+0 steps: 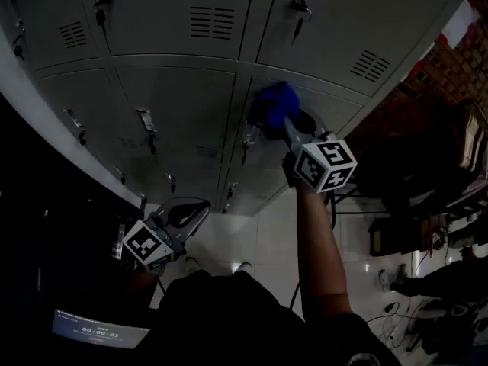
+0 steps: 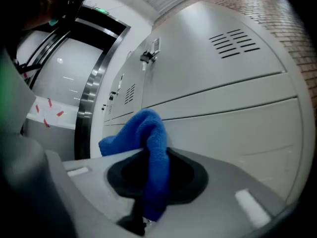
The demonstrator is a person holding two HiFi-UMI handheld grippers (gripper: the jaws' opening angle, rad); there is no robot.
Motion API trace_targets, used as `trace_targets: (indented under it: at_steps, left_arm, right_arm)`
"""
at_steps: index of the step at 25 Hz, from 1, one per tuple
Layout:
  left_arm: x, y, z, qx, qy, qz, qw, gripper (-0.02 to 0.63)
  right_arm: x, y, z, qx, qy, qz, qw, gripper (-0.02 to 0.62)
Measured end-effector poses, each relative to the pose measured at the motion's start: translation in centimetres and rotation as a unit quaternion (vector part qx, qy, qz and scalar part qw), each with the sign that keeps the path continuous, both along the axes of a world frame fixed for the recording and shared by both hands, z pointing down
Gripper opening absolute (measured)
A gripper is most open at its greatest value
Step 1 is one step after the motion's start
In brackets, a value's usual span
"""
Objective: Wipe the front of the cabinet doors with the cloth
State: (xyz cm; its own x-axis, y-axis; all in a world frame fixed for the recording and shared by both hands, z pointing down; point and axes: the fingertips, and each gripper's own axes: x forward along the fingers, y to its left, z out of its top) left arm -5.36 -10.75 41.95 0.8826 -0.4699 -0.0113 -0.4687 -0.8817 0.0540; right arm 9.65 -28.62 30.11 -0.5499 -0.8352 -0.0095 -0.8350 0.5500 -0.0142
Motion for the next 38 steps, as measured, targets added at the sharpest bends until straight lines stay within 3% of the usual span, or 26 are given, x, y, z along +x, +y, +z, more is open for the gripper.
trace_targets:
  at_steps: [11, 16, 20, 26, 32, 35, 38]
  left_arm:
    - [2.3, 1.1, -0.2, -0.004, 0.003, 0.019, 0.9998, 0.002]
    - [2.6, 1.4, -0.2, -0.005, 0.003, 0.023, 0.9997, 0.002]
    - [2.1, 1.3, -0.2, -0.007, 0.007, 0.015, 0.9998, 0.002]
    - [1.0, 1.2, 0.0, -0.009, 0.006, 0.003, 0.9999, 0.002]
    - [-0.3, 1.5, 0.3, -0.014, 0.003, -0.009, 0.9999, 0.002]
    - [-1.1, 1.5, 0.4, -0.015, 0.001, -0.017, 0.9997, 0.002]
    - [-2.2, 1.5, 0.6, -0.019, -0.004, -0.026, 0.9995, 0.002]
  right_arm:
    - [15.1, 2.0, -1.1, 0.009, -0.007, 0.139, 0.99, 0.069]
    - [18.4, 2.9, -1.1, 0.008, -0.015, 0.171, 0.985, 0.069]
    - [15.7, 4.5, -0.2, 0.004, -0.023, 0.134, 0.991, 0.067]
    - [5.8, 5.3, 3.1, -0.021, -0.019, 0.039, 0.999, 0.067]
    - [-2.9, 3.5, 6.6, -0.052, -0.008, -0.03, 0.998, 0.067]
    - [-5.5, 2.0, 7.8, -0.061, -0.002, -0.044, 0.997, 0.067]
    - [-6.0, 0.4, 8.7, -0.065, 0.013, -0.026, 0.997, 0.067]
